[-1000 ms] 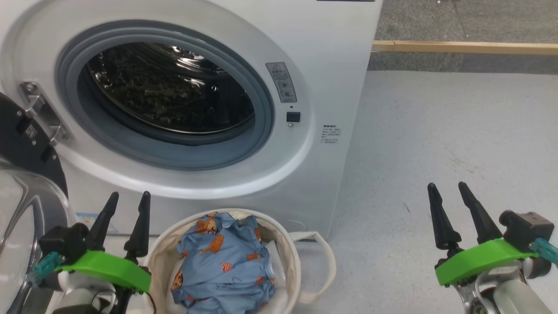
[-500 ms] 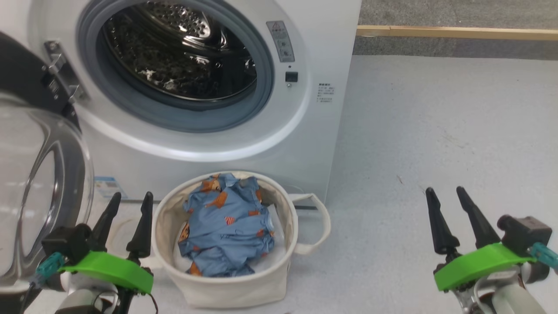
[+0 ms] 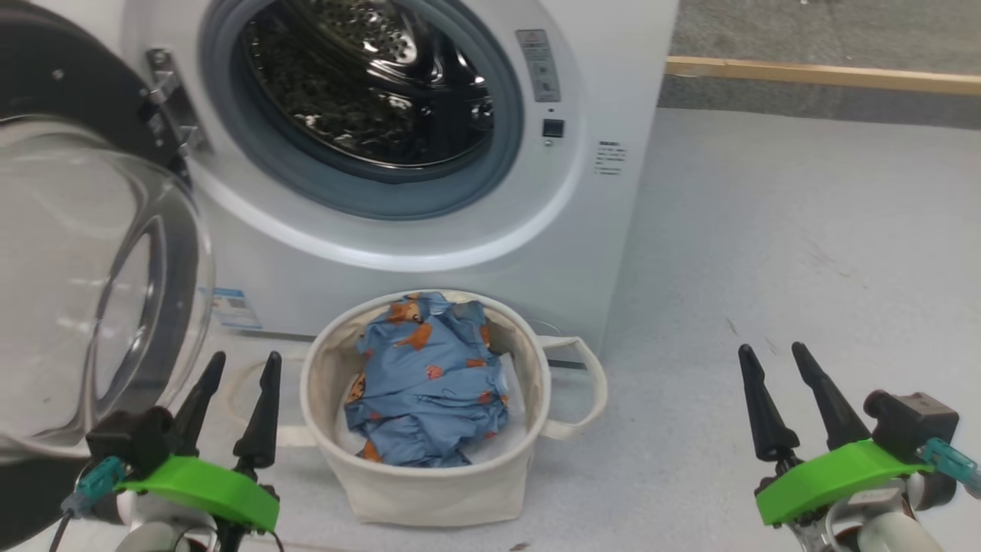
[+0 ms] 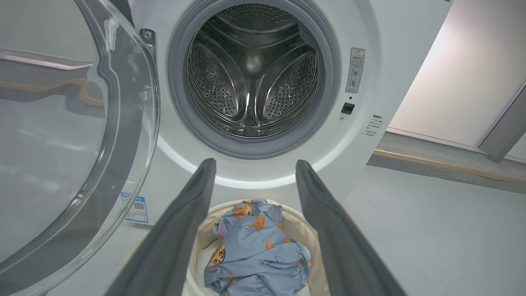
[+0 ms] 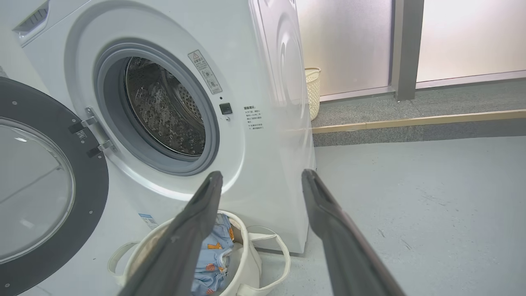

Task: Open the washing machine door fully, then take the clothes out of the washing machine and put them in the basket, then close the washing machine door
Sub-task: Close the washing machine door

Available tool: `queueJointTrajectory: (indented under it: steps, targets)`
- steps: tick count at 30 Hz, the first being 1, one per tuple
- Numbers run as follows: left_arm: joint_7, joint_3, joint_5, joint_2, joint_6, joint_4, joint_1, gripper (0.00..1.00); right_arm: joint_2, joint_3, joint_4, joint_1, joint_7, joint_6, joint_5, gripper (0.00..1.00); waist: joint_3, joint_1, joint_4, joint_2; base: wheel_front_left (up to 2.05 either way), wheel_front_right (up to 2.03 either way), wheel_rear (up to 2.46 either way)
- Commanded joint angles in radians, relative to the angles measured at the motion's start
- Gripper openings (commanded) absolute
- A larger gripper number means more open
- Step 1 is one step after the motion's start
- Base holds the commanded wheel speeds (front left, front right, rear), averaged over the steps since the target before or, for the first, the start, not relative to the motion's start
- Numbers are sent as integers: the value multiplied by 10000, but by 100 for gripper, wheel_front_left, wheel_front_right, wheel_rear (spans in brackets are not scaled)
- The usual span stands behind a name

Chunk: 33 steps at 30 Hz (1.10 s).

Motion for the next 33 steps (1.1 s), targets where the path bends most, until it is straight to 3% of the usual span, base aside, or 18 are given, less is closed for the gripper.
queueJointTrajectory:
  steps: [1, 23, 33]
  targets:
    - [-18, 382, -123, 291, 38, -386, -393, 100, -116, 188, -356, -200, 10, 10, 55, 100, -37, 0, 197, 0, 0, 0, 0]
    - [23, 566, 126, 782, 820, -785, -13, 100, -102, 591, -31, -512, -157, 10, 205, 100, -186, 0, 4187, 0, 0, 0, 0]
    - [-61, 1148, -62, 964, 1289, -1295, 458, 100, -172, 1231, 151, -1242, -71, 10, 322, 100, 150, 0, 4458, 0, 0, 0, 0]
